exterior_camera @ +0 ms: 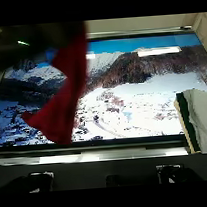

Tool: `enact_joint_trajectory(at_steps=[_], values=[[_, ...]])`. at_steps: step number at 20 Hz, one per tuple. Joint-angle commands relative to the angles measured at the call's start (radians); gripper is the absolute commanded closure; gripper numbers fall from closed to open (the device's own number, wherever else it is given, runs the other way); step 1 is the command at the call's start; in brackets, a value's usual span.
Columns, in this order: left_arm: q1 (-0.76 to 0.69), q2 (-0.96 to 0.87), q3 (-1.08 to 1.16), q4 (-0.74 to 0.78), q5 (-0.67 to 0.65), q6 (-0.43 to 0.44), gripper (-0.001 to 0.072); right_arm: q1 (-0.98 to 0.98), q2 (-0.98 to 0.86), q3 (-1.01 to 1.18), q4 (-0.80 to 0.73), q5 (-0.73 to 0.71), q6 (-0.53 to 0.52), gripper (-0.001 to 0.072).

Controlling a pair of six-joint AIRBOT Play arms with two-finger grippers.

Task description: Fold the shirts.

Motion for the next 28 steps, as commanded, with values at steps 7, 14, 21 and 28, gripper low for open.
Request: enact_joint_trajectory(at_steps=[7, 14, 21, 28], values=[[-0.134, -0.291, -0.004, 0.026, -0.29, -0.069, 0.0038, 0.0, -0.097, -0.019, -0.08, 0.423, -0.037, 0.0084], [0.389, -0.063, -0.267, 0.405, -0.649, -0.132, 0.005, -0.48, -0.395, -0.246, 0.5, 0.317, -0.102, 0.0138], [0.565, 0.194, -1.023, 0.22, -0.433, -0.09, 0.0165, -0.725, -0.555, -0.457, 0.871, 0.404, -0.216, 0.0159], [0.51, 0.19, -1.207, 0.179, -0.278, -0.087, 0.0169, -0.725, -0.56, -0.525, 0.861, 0.346, -0.23, 0.0159]])
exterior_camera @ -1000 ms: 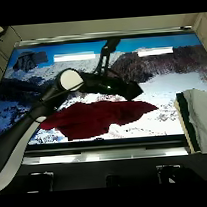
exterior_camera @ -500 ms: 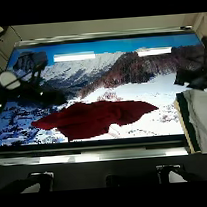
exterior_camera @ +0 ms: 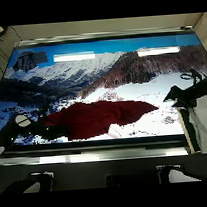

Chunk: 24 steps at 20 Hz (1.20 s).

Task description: Fold the shirts.

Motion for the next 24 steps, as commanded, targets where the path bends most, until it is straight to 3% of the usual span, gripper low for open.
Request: enact_joint_trajectory(at_steps=[1, 2, 9, 13, 15, 17, 24], values=[[-0.013, 0.007, -0.089, -0.032, 0.084, 0.006, 0.0202, -0.007, -0.006, -0.02, 0.017, -0.026, -0.014, 0.0159], [-0.013, 0.007, -0.098, -0.044, 0.105, 0.007, 0.0239, -0.007, -0.006, -0.02, 0.017, -0.03, -0.014, 0.0159], [-0.064, -0.034, -0.108, -0.106, 0.168, 0.007, 0.0245, -0.006, -0.006, -0.02, 0.011, -0.029, -0.014, 0.0159], [-0.067, -0.031, -0.106, -0.133, 0.154, 0.011, 0.0683, -0.006, -0.008, -0.038, 0.011, -0.05, -0.04, 0.0147], [-0.067, -0.021, -0.106, -0.133, 0.144, 0.019, 0.0681, -0.006, -0.012, -0.09, 0.019, -0.075, -0.04, 0.014], [-0.067, 0.0, -0.106, -0.132, 0.132, 0.029, 0.0682, -0.006, -0.014, -0.171, 0.08, -0.117, -0.056, 0.0079], [-0.067, 0.101, -0.106, -0.132, 0.105, 0.028, 0.0682, 0.027, -0.024, -0.399, 0.287, -0.393, -0.127, 0.0081]])
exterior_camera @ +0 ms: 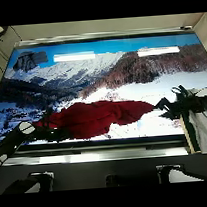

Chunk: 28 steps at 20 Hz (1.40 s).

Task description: Fold the shirts.

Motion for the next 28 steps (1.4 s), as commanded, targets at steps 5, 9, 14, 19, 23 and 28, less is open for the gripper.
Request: enact_joint_trajectory(at_steps=[5, 9, 14, 19, 23, 28], values=[[0.0, 0.105, 0.0, -0.001, -0.033, -0.002, 0.0683, 0.239, -0.037, -0.071, 0.119, -0.488, -0.005, 0.0081], [0.0, 0.153, 0.019, 0.003, -0.032, 0.0, 0.0683, 0.304, -0.051, -0.071, 0.124, -0.585, 0.119, 0.0269], [0.0, 0.16, 0.152, 0.032, -0.039, 0.003, 0.0683, 0.302, -0.021, -0.023, 0.119, -0.49, 0.048, 0.0677], [0.024, 0.167, 0.679, 0.158, -0.027, 0.003, 0.0684, 0.302, 0.258, 0.323, -0.077, -0.608, -0.026, 0.0677], [0.101, 0.168, 1.232, 0.17, 0.005, -0.001, 0.0684, 0.302, 0.47, 0.671, -0.207, -0.701, -0.025, 0.0676], [0.186, 0.208, 1.518, 0.236, -0.002, -0.059, 0.0684, 0.302, 0.676, 0.809, -0.323, -0.664, 0.036, 0.0675]])
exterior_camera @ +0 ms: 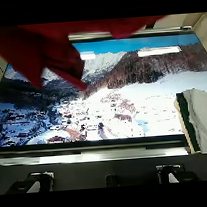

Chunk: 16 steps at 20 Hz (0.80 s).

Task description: Fold the shirts.

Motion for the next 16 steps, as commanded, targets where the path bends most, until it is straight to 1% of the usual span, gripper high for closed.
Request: enact_joint_trajectory(at_steps=[1, 2, 4, 6, 7, 9, 10, 11, 13, 14, 16], values=[[0.044, 0.041, 0.146, 0.063, -0.032, -0.047, 0.0684, 0.0, 0.146, 0.083, -0.133, 0.079, 0.09, 0.0675], [0.044, 0.051, 0.134, 0.074, -0.088, -0.048, 0.0683, 0.0, 0.171, 0.083, -0.172, 0.164, 0.13, 0.0675], [0.044, 0.056, 0.103, 0.098, -0.229, -0.048, 0.0683, 0.0, 0.199, 0.083, -0.253, 0.399, 0.196, 0.0674], [0.043, 0.055, 0.038, 0.098, -0.361, -0.048, 0.0683, 0.001, 0.19, 0.082, -0.279, 0.694, 0.22, 0.0674], [0.042, 0.056, -0.023, 0.095, -0.413, -0.048, 0.0683, 0.001, 0.169, 0.079, -0.277, 0.875, 0.22, 0.0674], [0.042, 0.059, -0.187, 0.062, -0.468, -0.047, 0.0682, 0.001, 0.114, 0.023, -0.267, 1.161, 0.22, 0.0674], [0.041, 0.061, -0.285, 0.026, -0.467, -0.039, 0.0682, 0.001, 0.1, -0.041, -0.264, 1.242, 0.22, 0.0674], [0.037, 0.06, -0.397, -0.026, -0.459, -0.006, 0.0682, 0.001, 0.098, -0.132, -0.259, 1.281, 0.219, 0.0674], [0.005, 0.058, -0.616, -0.087, -0.376, 0.061, 0.0683, 0.001, 0.108, -0.332, -0.256, 1.265, 0.219, 0.0674], [-0.023, 0.057, -0.714, -0.086, -0.298, 0.09, 0.0683, 0.001, 0.111, -0.433, -0.256, 1.221, 0.22, 0.0674], [-0.068, 0.031, -0.833, -0.086, -0.14, 0.1, 0.0682, 0.001, 0.111, -0.585, -0.256, 1.082, 0.23, 0.0674]])
